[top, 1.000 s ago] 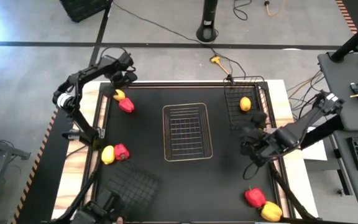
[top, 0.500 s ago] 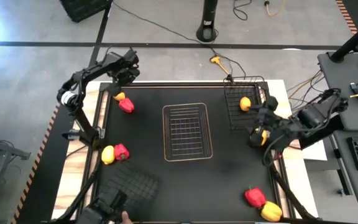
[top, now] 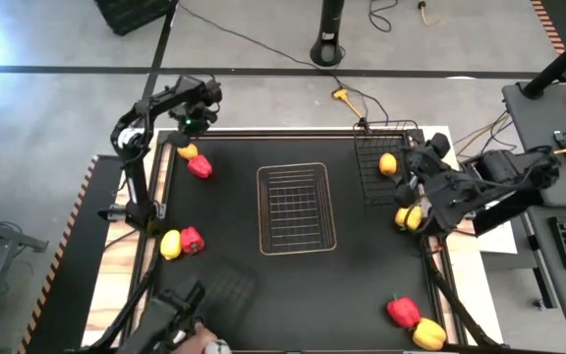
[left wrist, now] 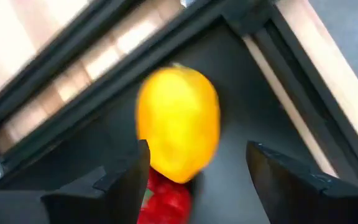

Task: Sort produce into baskets
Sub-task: Put the top lemon into the top black wire basket

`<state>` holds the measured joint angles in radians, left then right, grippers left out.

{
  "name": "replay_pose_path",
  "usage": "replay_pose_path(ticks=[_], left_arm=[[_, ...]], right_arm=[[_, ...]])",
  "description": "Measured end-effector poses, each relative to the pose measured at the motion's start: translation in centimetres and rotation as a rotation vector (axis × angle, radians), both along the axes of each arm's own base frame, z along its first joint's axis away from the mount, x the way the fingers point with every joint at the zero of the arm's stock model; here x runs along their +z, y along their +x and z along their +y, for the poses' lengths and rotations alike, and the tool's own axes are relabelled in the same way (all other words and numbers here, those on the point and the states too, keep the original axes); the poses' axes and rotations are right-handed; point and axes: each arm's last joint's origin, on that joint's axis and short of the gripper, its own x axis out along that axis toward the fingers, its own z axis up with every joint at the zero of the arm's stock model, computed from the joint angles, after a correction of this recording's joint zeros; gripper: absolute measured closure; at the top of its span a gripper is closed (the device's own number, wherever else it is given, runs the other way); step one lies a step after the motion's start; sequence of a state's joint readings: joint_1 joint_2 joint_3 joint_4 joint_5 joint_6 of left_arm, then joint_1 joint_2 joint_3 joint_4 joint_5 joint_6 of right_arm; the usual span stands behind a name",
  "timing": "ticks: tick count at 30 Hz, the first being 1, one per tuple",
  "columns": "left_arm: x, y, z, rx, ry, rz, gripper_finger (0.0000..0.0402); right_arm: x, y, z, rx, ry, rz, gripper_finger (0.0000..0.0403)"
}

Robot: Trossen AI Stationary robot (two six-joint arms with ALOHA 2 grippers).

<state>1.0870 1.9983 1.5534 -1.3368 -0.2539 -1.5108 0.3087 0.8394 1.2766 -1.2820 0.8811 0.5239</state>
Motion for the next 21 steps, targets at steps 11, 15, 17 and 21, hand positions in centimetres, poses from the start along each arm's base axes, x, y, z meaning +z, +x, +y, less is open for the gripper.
replay_pose_path(ticks=[11, 15, 17, 21], left_arm=[[-0.9, 0.5, 2.3, -0.015, -0.033, -0.031, 0.0153], [0.6, 0.6, 3.3, -0.111, -0.010, -0.037, 0.0153], [1.7, 0.5, 3.1, -0.129, -0.044, -0.022, 0.0153], [4.6, 0.0, 2.4, -0.139, -0.057, 0.039, 0.0153]], right_arm=[[-0.2, 0.1, -0.6, -0.040, 0.011, 0.016, 0.0058], [-0.3, 0.2, -0.6, -0.042, 0.010, 0.017, 0.0058], [-0.2, 0.2, -0.6, -0.038, 0.004, 0.021, 0.0058], [-0.2, 0.2, -0.6, -0.039, 0.005, 0.019, 0.0058]])
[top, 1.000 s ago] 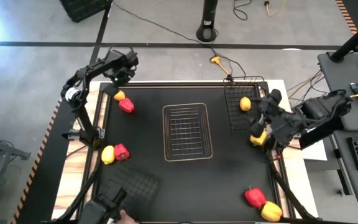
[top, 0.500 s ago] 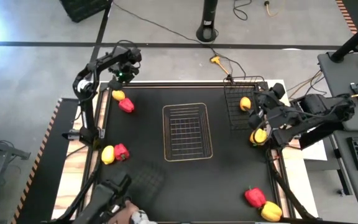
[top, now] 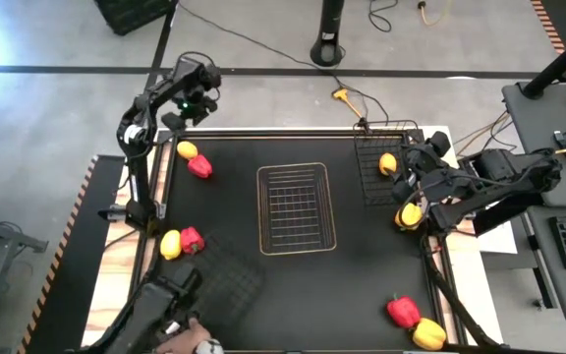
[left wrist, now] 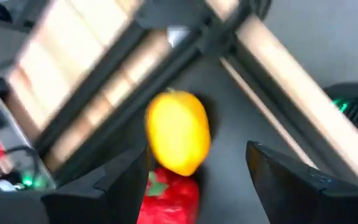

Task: Sort produce into baskets
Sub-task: Put the top lemon into the top black wire basket

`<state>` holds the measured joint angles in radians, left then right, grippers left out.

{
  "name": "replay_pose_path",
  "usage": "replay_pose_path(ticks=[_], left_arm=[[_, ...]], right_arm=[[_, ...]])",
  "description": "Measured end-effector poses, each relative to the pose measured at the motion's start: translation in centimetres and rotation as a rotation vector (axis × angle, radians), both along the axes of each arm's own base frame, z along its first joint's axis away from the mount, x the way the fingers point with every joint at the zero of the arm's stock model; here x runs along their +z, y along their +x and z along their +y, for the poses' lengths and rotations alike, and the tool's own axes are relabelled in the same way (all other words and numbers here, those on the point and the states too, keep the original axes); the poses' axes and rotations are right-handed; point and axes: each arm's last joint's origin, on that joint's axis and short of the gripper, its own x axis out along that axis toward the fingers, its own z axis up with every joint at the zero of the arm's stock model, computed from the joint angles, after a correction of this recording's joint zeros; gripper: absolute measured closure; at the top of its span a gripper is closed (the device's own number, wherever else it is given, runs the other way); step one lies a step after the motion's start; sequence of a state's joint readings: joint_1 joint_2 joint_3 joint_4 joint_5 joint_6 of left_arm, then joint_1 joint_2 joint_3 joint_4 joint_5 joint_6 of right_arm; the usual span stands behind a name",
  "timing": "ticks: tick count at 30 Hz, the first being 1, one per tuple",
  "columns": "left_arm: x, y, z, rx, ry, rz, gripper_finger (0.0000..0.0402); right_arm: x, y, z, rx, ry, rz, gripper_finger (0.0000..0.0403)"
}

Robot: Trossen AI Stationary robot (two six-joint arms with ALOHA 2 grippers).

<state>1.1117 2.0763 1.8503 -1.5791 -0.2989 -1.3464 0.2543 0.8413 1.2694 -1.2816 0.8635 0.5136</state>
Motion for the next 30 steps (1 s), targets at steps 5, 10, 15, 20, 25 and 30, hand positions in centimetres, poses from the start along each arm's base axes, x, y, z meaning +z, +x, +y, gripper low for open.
replay_pose_path(ticks=[5, 10, 15, 20, 25, 30], left_arm=[[3.0, 1.3, -0.4, 0.047, 0.213, -0.089, 0.0153], [2.6, 4.6, 0.9, -0.069, 0.418, -0.191, 0.0153], [0.7, 6.1, 2.5, -0.192, 0.429, -0.240, 0.0153], [-0.3, 4.3, 3.6, -0.234, 0.358, -0.254, 0.0153], [-2.4, 3.3, 2.5, -0.088, 0.211, -0.290, 0.0153], [-4.1, 3.5, 0.9, 0.035, 0.101, -0.312, 0.0153]], right_arm=[[0.0, 0.0, 0.0, 0.001, -0.001, 0.001, 0.0058], [0.0, 0.0, 0.0, 0.008, 0.000, 0.007, 0.0058], [-0.1, 0.0, 0.1, 0.038, 0.038, 0.017, 0.0058], [-0.2, 0.1, 0.2, 0.045, 0.076, 0.011, 0.0058], [-0.2, 0.1, 0.2, 0.043, 0.078, 0.009, 0.0058], [-0.2, 0.0, 0.2, 0.042, 0.077, 0.009, 0.0058]])
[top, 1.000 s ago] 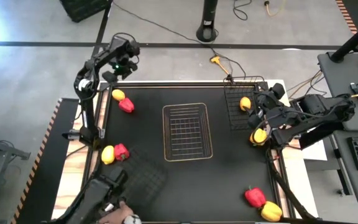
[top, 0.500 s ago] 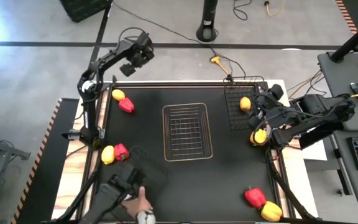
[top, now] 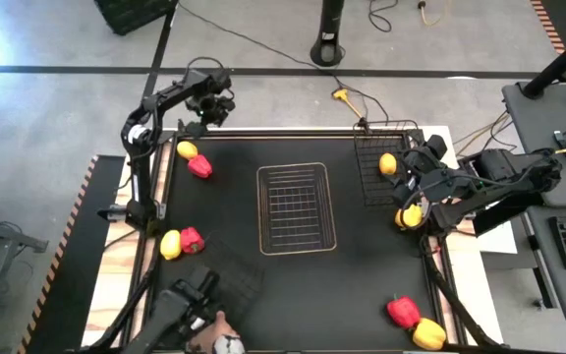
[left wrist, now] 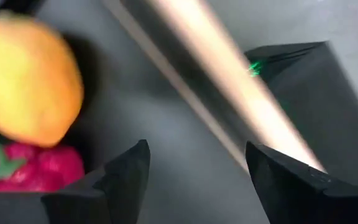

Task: Sort produce into baskets
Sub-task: Put the top lemon into the top black wire basket

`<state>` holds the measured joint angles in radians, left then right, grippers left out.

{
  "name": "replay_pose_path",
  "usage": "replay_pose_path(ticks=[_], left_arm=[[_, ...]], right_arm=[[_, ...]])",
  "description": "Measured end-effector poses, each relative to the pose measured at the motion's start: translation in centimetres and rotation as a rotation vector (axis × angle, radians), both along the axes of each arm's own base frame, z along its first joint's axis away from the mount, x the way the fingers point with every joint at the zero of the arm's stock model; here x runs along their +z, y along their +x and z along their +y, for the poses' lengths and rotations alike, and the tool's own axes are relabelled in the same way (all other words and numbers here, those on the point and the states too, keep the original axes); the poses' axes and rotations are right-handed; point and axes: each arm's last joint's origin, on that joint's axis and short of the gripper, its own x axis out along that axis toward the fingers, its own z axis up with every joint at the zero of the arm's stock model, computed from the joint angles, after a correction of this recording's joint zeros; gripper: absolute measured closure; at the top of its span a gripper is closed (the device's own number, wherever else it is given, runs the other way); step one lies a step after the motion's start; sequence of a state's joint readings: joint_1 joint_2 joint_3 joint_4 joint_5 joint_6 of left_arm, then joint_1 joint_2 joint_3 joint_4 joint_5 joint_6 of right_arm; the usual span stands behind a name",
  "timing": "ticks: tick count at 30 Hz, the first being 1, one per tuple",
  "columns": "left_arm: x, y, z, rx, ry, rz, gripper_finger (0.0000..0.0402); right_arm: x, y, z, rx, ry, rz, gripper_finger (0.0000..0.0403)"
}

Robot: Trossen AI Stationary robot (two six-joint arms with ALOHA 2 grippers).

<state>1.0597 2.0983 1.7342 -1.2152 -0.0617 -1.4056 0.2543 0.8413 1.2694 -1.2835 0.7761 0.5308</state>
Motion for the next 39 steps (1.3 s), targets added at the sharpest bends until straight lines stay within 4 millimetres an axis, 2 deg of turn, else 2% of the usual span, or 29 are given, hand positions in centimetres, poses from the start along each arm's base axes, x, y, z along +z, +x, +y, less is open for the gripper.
replay_pose_path(ticks=[6, 12, 16, 22, 26, 29, 32, 39], left_arm=[[-0.7, -0.2, -1.3, -0.011, -0.090, 0.045, 0.0153], [1.4, -1.9, -2.2, 0.001, -0.085, 0.137, 0.0153], [2.0, -2.4, -2.5, 0.033, -0.089, 0.178, 0.0153], [1.2, -1.6, -1.6, 0.083, -0.006, 0.139, 0.0153], [0.7, -1.2, -0.5, -0.029, 0.083, 0.132, 0.0153], [0.1, -1.0, -0.1, -0.140, 0.085, 0.137, 0.0153], [-0.3, -0.9, -0.1, -0.157, 0.062, 0.141, 0.0153], [-0.2, -2.2, -1.9, 0.080, -0.085, 0.270, 0.0153]], right_arm=[[-0.2, -0.2, 0.0, -0.017, 0.036, 0.012, 0.0058], [-0.4, -0.5, -0.1, -0.031, 0.044, 0.037, 0.0058], [-0.4, -0.6, -0.1, -0.018, 0.022, 0.051, 0.0058], [-0.4, -0.6, -0.2, -0.021, -0.009, 0.056, 0.0058], [-0.4, -0.6, -0.2, -0.019, -0.014, 0.059, 0.0058], [-0.4, -0.6, -0.2, -0.009, -0.026, 0.069, 0.0058], [-0.4, -0.5, -0.4, -0.010, -0.043, 0.085, 0.0058], [-0.4, -0.3, -0.6, -0.033, -0.030, 0.082, 0.0058]])
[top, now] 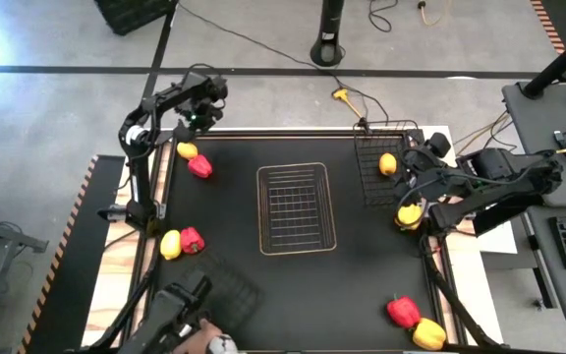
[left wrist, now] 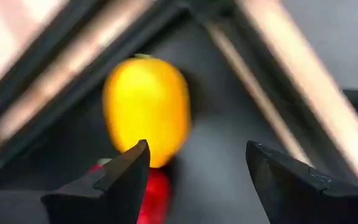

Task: Sort produce into baskets
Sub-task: Put the top lemon into the top black wire basket

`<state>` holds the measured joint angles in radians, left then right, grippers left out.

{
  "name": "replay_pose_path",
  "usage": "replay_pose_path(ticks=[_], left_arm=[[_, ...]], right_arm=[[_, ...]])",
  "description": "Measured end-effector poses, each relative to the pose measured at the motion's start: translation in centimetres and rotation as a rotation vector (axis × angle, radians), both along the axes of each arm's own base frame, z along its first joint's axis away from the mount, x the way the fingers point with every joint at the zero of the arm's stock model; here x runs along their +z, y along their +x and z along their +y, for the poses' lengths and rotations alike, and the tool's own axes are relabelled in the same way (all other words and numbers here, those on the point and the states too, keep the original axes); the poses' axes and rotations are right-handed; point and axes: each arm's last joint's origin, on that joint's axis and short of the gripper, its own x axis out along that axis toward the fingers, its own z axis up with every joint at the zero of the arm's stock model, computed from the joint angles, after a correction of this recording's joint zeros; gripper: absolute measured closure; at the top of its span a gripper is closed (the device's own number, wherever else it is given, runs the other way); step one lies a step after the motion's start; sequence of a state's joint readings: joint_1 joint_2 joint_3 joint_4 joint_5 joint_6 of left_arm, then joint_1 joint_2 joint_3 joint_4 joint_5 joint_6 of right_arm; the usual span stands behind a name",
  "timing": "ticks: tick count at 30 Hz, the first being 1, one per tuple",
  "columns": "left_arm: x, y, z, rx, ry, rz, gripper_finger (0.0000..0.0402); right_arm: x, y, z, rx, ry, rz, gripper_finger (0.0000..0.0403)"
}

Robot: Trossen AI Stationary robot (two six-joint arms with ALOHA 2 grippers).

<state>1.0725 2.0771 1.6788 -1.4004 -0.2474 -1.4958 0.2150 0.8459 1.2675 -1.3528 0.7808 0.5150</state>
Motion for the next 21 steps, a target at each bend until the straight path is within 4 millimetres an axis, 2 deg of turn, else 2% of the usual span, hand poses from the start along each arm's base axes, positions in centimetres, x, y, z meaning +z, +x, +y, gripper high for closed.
replay_pose_path(ticks=[5, 11, 21], left_arm=[[-0.4, -0.3, 0.0, 0.004, -0.023, -0.020, 0.0153], [-0.4, -2.2, 0.1, 0.021, -0.097, 0.019, 0.0156], [-0.6, -4.5, 1.4, -0.022, -0.142, -0.110, 0.0161]], right_arm=[[-0.1, -0.1, 0.1, -0.001, 0.044, -0.005, 0.0058], [-0.4, -0.4, 0.0, -0.013, 0.068, 0.029, 0.0058], [-0.5, -1.3, -0.1, -0.009, 0.091, 0.074, 0.0058]])
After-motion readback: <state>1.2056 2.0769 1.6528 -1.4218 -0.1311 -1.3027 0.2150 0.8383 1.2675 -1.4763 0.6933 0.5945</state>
